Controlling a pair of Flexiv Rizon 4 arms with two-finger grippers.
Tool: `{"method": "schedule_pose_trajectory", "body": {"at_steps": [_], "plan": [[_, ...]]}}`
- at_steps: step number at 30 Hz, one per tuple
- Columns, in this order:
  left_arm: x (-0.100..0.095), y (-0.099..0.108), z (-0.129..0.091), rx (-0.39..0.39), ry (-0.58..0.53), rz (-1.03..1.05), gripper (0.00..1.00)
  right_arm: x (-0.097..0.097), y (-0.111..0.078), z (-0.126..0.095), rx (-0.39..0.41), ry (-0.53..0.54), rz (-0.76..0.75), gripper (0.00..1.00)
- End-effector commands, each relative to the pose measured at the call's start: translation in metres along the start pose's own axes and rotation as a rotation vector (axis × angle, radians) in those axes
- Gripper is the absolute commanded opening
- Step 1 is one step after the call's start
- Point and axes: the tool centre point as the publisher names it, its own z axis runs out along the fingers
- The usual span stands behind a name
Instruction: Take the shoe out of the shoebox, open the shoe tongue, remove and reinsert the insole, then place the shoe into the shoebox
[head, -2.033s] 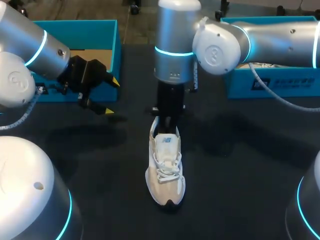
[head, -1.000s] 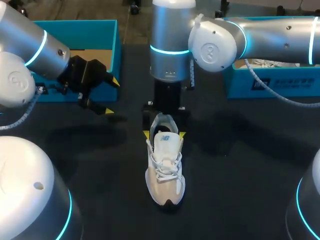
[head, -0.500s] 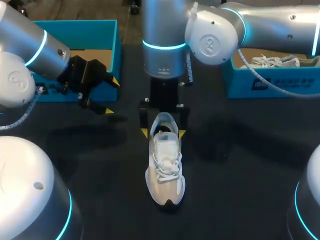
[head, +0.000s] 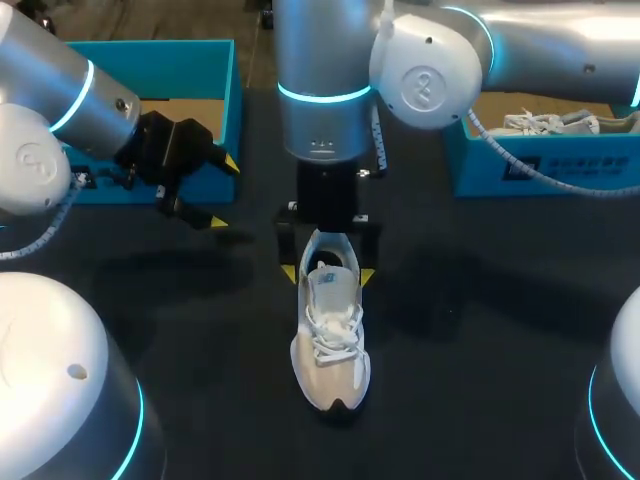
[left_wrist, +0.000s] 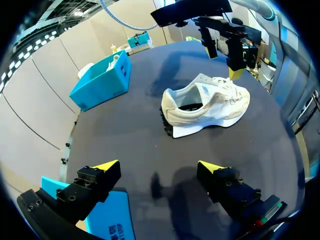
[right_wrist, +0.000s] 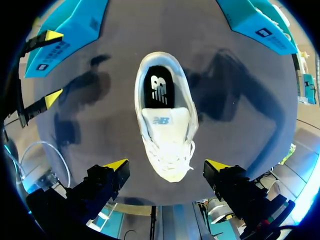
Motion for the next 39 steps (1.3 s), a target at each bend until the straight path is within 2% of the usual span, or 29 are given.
{"method": "schedule_pose_trajectory", "body": {"at_steps": [1,5,10,15,19,24,29,34,36,38,39], "plan": [[0.001,0.0,0.0,-0.001,-0.001,0.001,1.0,-0.001,-0.007,-0.001,-0.014,-0.006,0.011,0.39],[0.001,0.0,0.0,-0.001,-0.001,0.001,1.0,-0.003,-0.008,0.001,-0.019,-0.005,0.017,0.17],[0.001,0.0,0.0,-0.001,-0.001,0.001,1.0,-0.005,0.0,0.011,-0.017,0.008,0.006,0.13],[0.001,0.0,0.0,-0.001,-0.001,0.001,1.0,-0.001,0.018,0.026,-0.069,0.013,-0.015,0.04],[0.001,0.0,0.0,-0.001,-0.001,0.001,1.0,-0.001,0.03,0.039,-0.089,0.007,-0.026,0.13],[0.001,0.0,0.0,-0.001,-0.001,0.001,1.0,0.001,0.04,0.049,-0.109,-0.009,-0.033,0.07],[0.001,0.0,0.0,-0.001,-0.001,0.001,1.0,0.0,0.043,0.057,-0.105,-0.004,-0.04,0.11],[0.001,0.0,0.0,-0.001,-0.001,0.001,1.0,-0.002,0.042,0.053,-0.112,0.0,-0.047,0.14],[0.001,0.0,0.0,-0.001,-0.001,0.001,1.0,-0.003,0.041,0.048,-0.129,-0.003,-0.056,0.2],[0.001,0.0,0.0,-0.001,-0.001,0.001,1.0,-0.005,0.041,0.041,-0.202,0.029,-0.088,0.25],[0.001,0.0,0.0,-0.001,-0.001,0.001,1.0,-0.006,0.042,0.038,-0.213,-0.002,-0.114,0.28]]}}
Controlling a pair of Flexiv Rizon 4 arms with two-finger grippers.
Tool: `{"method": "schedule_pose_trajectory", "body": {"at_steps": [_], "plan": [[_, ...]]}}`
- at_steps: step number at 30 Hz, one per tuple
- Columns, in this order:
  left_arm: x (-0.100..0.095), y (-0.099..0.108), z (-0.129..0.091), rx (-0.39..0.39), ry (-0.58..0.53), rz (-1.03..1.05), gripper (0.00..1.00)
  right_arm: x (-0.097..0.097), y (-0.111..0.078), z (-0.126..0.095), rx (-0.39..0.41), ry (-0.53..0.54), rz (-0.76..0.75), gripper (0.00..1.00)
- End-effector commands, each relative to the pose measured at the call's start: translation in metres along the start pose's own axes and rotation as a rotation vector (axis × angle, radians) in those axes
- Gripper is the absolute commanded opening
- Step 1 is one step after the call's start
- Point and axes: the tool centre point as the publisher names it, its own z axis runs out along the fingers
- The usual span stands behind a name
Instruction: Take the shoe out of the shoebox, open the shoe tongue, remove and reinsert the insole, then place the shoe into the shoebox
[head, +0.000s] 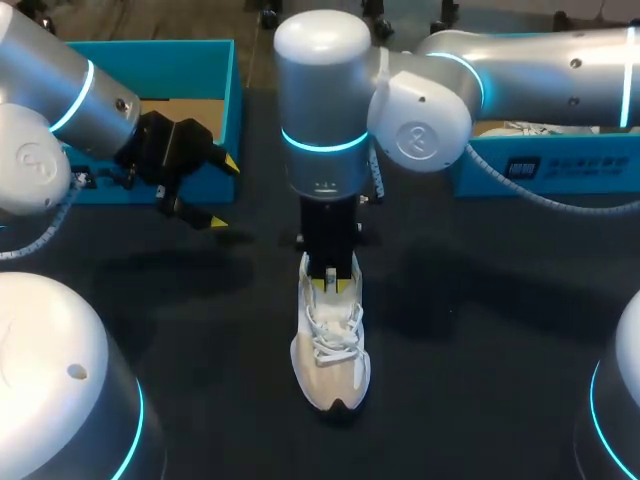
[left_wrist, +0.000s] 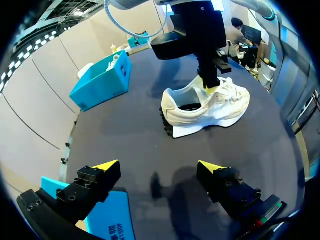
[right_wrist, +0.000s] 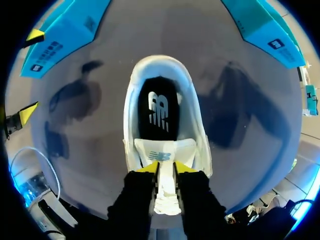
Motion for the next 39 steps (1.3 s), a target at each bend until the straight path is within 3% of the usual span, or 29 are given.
{"method": "schedule_pose_trajectory", "body": {"at_steps": [1,4,5,7,8,9,21,22,34,35,39], "plan": [[0.001,0.0,0.0,-0.001,-0.001,0.001,1.0,-0.008,-0.005,-0.016,-0.073,-0.017,-0.064,0.3],[0.001,0.0,0.0,-0.001,-0.001,0.001,1.0,-0.01,0.003,-0.024,-0.098,-0.012,-0.17,0.49],[0.001,0.0,0.0,-0.001,-0.001,0.001,1.0,-0.01,0.005,-0.027,-0.114,-0.014,-0.198,0.7],[0.001,0.0,0.0,-0.001,-0.001,0.001,1.0,-0.01,0.01,-0.031,-0.121,-0.018,-0.272,0.81],[0.001,0.0,0.0,-0.001,-0.001,0.001,1.0,-0.011,0.013,-0.034,-0.126,-0.021,-0.304,0.96],[0.001,0.0,0.0,-0.001,-0.001,0.001,1.0,-0.011,0.015,-0.036,-0.13,-0.018,-0.324,1.0],[0.001,0.0,0.0,-0.001,-0.001,0.001,1.0,-0.012,0.043,-0.065,-0.122,-0.084,-0.759,1.0],[0.001,0.0,0.0,-0.001,-0.001,0.001,1.0,-0.014,0.045,-0.068,-0.147,-0.133,-0.732,1.0],[0.001,0.0,0.0,-0.001,-0.001,0.001,1.0,-0.014,0.045,-0.068,-0.147,-0.133,-0.732,1.0],[0.001,0.0,0.0,-0.001,-0.001,0.001,1.0,-0.009,0.049,-0.064,-0.213,-0.127,-0.847,1.0],[0.001,0.0,0.0,-0.001,-0.001,0.001,1.0,-0.005,0.06,-0.048,-0.2,-0.161,-1.111,1.0]]}}
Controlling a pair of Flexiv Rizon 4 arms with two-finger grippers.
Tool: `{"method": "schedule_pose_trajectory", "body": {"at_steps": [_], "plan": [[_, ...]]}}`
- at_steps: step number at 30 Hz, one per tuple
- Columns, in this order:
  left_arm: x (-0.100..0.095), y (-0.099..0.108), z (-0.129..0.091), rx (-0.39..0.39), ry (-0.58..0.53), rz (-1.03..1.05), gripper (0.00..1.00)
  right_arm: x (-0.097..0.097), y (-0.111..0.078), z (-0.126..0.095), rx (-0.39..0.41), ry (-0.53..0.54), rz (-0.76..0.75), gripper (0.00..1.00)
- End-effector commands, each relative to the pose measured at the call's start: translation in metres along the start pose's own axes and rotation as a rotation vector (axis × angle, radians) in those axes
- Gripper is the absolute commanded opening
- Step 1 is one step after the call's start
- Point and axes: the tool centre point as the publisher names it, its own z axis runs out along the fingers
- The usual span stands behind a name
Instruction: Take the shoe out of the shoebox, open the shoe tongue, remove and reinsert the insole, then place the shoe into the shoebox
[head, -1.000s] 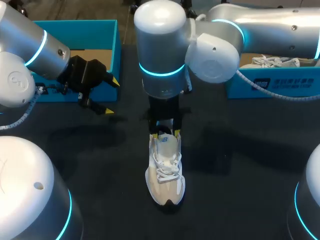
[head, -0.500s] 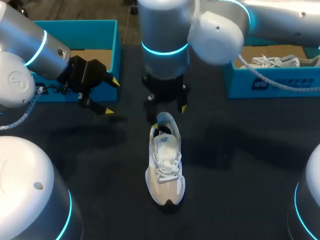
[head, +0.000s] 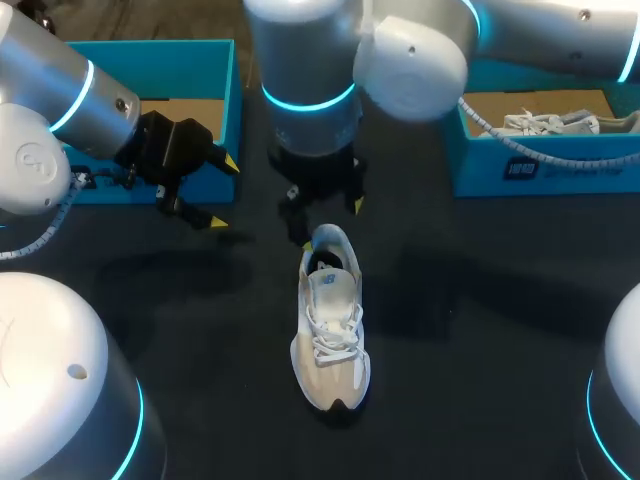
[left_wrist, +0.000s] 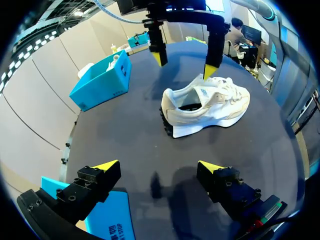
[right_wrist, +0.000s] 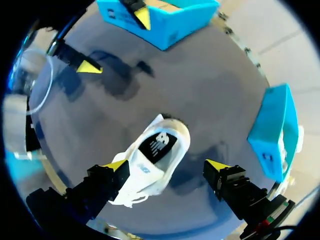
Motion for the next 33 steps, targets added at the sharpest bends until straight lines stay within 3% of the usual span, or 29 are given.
{"method": "schedule_pose_trajectory", "body": {"at_steps": [1,4,15,33], "plan": [[0.001,0.0,0.0,-0.001,-0.001,0.001,1.0,-0.001,0.006,0.02,-0.042,-0.016,-0.32,1.0],[0.001,0.0,0.0,-0.001,-0.001,0.001,1.0,-0.002,0.012,0.024,-0.016,-0.048,-0.451,1.0],[0.001,0.0,0.0,-0.001,-0.001,0.001,1.0,-0.016,0.025,0.044,0.016,-0.079,-0.624,1.0],[0.001,0.0,0.0,-0.001,-0.001,0.001,1.0,-0.031,0.033,0.096,0.016,-0.115,-0.68,1.0]]}}
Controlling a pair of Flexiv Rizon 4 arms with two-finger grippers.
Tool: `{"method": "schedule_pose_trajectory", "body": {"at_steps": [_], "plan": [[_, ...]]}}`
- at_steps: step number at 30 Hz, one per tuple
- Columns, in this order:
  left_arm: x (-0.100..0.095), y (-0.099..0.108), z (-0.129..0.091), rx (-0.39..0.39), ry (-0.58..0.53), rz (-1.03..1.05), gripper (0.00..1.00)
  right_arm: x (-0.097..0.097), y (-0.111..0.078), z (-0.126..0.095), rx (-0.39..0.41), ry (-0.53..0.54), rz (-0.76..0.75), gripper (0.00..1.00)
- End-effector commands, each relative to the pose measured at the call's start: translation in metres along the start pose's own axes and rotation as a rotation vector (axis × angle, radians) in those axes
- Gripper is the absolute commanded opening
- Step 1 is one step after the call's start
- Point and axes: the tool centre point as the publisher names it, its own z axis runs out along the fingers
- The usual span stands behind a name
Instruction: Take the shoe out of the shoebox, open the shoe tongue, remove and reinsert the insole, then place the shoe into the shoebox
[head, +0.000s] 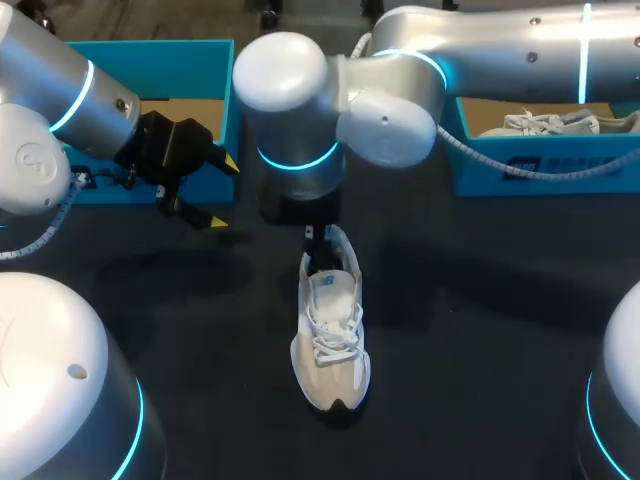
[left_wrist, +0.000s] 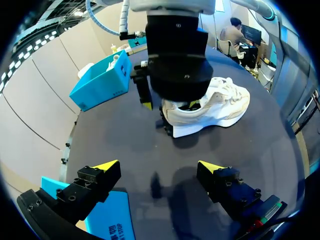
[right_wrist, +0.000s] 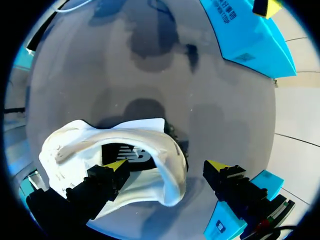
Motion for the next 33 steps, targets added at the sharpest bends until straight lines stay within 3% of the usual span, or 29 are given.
{"method": "schedule_pose_trajectory", "body": {"at_steps": [1,10,11,14,16,17,25,33], "plan": [[0.001,0.0,0.0,-0.001,-0.001,0.001,1.0,-0.004,0.003,0.013,-0.003,0.002,-0.003,1.0],[0.001,0.0,0.0,-0.001,-0.001,0.001,1.0,-0.01,0.0,0.021,-0.004,0.002,-0.009,1.0],[0.001,0.0,0.0,-0.001,-0.001,0.001,1.0,-0.012,-0.003,0.025,-0.008,0.01,0.005,0.49],[0.001,0.0,0.0,-0.001,-0.001,0.001,1.0,-0.012,-0.005,0.029,-0.006,0.021,0.01,0.36],[0.001,0.0,0.0,-0.001,-0.001,0.001,1.0,-0.012,-0.005,0.031,-0.001,0.03,0.012,0.17],[0.001,0.0,0.0,-0.001,-0.001,0.001,1.0,-0.012,-0.005,0.031,-0.004,0.03,0.014,0.0],[0.001,0.0,0.0,-0.001,-0.001,0.001,1.0,-0.011,-0.003,0.031,-0.005,0.031,0.02,0.0],[0.001,0.0,0.0,-0.001,-0.001,0.001,1.0,-0.013,-0.01,0.013,-0.021,0.008,0.043,0.0]]}}
